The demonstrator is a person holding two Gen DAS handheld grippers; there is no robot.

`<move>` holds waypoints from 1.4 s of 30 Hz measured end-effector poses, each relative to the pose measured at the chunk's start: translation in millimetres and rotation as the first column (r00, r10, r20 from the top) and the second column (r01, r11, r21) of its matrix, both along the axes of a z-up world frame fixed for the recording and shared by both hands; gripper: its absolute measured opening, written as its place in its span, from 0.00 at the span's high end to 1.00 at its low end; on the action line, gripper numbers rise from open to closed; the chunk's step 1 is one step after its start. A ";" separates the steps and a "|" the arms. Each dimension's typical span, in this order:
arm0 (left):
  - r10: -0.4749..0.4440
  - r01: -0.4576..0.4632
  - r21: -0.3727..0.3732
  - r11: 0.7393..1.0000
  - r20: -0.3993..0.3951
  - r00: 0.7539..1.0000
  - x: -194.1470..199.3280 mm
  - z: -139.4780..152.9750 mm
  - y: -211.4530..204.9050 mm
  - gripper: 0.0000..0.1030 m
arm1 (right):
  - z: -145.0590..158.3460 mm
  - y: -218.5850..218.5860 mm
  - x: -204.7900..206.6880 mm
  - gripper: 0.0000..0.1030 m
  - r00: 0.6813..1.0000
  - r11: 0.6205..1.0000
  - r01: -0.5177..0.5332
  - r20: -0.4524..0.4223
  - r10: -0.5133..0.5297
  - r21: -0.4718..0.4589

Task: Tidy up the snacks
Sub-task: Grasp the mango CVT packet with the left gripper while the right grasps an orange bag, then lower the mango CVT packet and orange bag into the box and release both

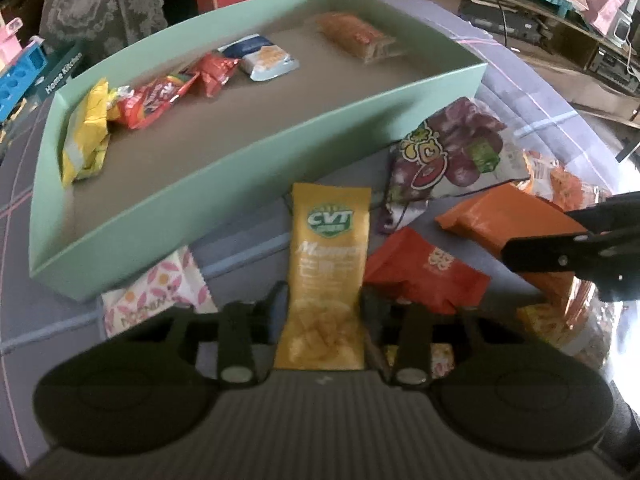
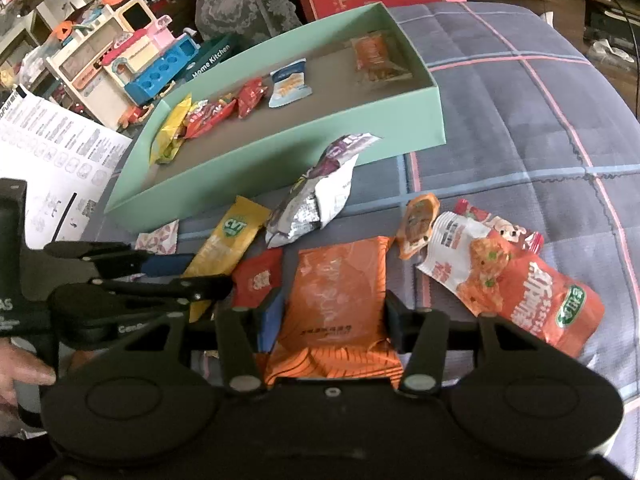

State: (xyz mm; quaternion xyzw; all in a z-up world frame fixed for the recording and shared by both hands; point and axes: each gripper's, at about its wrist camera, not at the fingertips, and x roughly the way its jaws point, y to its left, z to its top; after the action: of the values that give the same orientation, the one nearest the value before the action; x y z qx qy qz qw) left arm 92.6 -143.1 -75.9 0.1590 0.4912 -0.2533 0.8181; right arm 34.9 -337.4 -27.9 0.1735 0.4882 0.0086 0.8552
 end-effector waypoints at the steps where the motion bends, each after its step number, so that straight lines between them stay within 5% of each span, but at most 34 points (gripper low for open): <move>1: 0.008 -0.008 0.000 1.000 0.005 1.000 -1.4 1.0 1.6 0.65 | 0.4 0.9 -0.1 0.50 1.000 1.000 0.002 0.001 -0.002 0.001; 25: 0.090 -0.080 -0.188 0.979 0.044 0.995 -7.2 82.6 31.2 0.66 | 62.4 -27.4 -6.3 0.50 0.987 0.994 0.087 0.140 -0.077 -0.068; 33: 0.185 -0.172 -0.218 0.961 0.043 0.982 54.7 92.4 26.3 0.65 | 82.1 -34.8 57.3 0.51 0.977 0.994 0.083 0.204 -0.067 -0.071; 42: 0.258 -0.253 -0.202 0.946 -0.004 0.966 126.2 68.3 16.7 0.65 | 54.7 -23.2 155.4 0.50 0.978 0.997 0.029 0.206 -0.013 -0.075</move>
State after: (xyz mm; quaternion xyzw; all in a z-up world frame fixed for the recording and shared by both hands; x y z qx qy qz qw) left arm 218.8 -126.4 -7.6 0.0134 0.4705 -0.1918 0.8612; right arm 190.3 -360.5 26.8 0.1434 0.3954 -0.0016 0.9072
